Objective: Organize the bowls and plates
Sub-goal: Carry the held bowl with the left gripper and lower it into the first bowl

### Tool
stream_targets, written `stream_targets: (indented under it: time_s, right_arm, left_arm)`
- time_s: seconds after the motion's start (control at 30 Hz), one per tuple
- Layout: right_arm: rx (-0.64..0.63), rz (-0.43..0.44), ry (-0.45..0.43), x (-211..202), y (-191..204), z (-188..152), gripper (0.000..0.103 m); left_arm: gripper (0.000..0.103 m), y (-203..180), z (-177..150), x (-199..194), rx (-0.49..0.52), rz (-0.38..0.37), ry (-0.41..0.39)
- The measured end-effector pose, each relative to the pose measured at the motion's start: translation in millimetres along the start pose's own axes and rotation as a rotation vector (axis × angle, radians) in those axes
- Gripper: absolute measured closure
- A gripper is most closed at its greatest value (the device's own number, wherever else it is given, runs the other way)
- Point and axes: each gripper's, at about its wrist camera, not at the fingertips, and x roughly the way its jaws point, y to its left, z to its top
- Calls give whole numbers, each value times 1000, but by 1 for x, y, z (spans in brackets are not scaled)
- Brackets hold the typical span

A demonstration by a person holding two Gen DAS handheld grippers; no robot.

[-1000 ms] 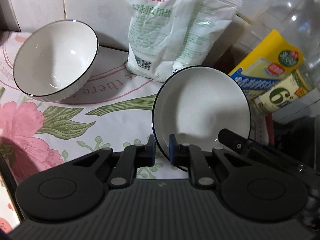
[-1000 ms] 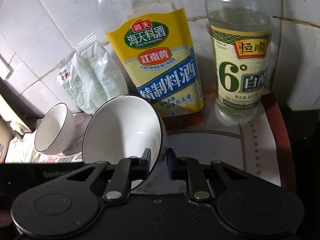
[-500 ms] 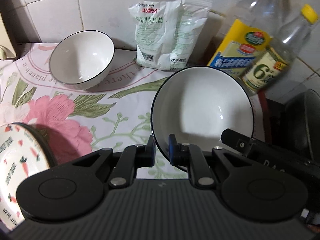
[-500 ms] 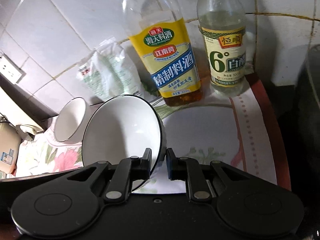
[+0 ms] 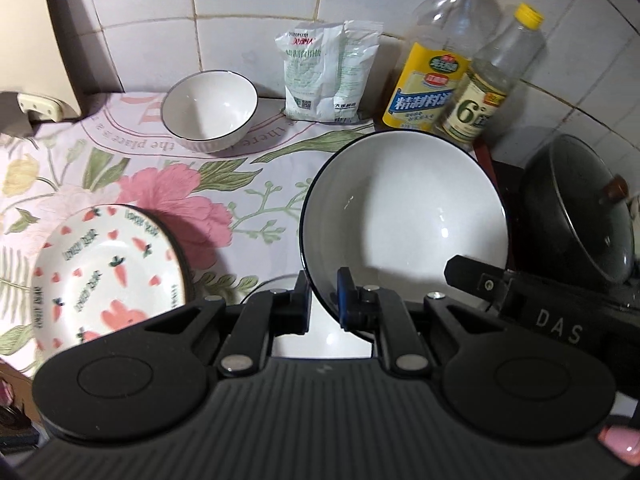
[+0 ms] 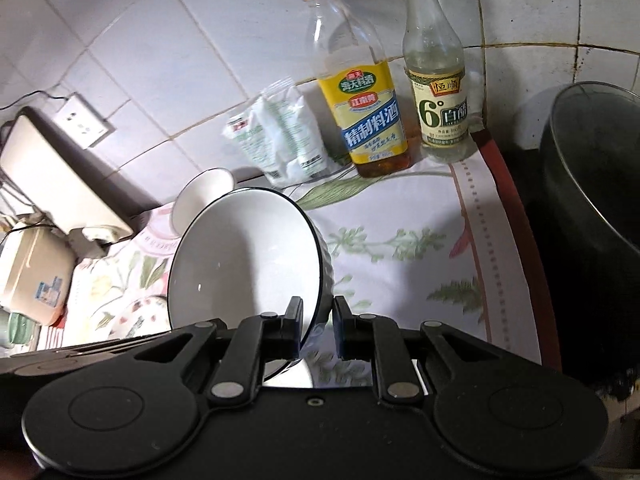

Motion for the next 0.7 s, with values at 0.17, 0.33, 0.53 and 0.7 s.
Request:
stream_targets:
  time_s: [0.17, 0.33, 0.53, 0.7]
  right_arm:
    - [-14, -8, 4, -16, 11, -23, 84]
    - [-3, -4, 14, -23, 13, -43, 83]
    - [10, -9, 24, -23, 15, -62, 83]
    - [19, 1, 47, -13, 15, -77, 82]
  left_arm:
    - [92, 3, -21, -20, 13, 2, -7]
    - [92, 8, -42, -27, 16, -3, -2]
    - [92, 16, -60, -27, 4, -11, 1]
    - [92, 24, -71, -21, 3, 5, 4]
